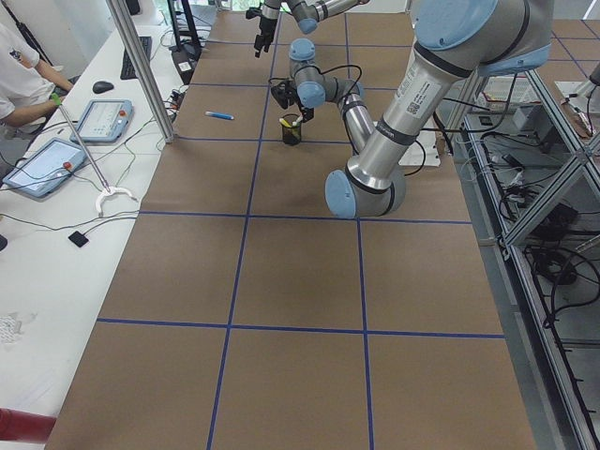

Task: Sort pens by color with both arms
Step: 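Draw the right gripper back while the left gripper reaches over the cup, then lower the left gripper and grasp the red-capped white marker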

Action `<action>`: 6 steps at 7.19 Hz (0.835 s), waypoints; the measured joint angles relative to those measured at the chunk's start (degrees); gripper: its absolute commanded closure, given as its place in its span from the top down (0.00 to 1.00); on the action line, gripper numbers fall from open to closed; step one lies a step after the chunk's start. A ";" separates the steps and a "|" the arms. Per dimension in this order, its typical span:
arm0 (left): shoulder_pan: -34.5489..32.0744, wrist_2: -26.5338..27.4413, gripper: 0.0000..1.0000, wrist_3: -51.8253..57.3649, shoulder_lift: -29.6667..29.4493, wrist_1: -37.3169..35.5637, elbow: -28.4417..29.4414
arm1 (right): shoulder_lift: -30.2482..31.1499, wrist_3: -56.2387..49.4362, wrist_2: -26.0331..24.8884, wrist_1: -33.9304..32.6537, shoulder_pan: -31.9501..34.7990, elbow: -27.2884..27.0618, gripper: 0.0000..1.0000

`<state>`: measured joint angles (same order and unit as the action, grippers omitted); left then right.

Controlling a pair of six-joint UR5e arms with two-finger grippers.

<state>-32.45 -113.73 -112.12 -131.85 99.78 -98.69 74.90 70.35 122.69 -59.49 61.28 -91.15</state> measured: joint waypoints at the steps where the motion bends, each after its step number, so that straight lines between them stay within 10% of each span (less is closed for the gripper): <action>1: 0.32 0.26 0.99 -1.38 -0.51 1.29 1.39 | 0.46 -1.48 2.46 0.17 1.07 0.04 1.00; 4: 3.04 4.28 0.93 -4.49 -1.22 5.19 3.73 | 0.83 -2.31 4.33 0.25 1.54 0.07 1.00; 6: 4.27 5.86 0.71 -4.83 -1.26 6.52 4.50 | 0.89 -2.32 3.98 0.25 1.43 0.49 1.00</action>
<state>-28.18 -107.87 -116.96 -133.11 106.30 -94.19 75.78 68.03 126.67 -59.24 62.71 -90.66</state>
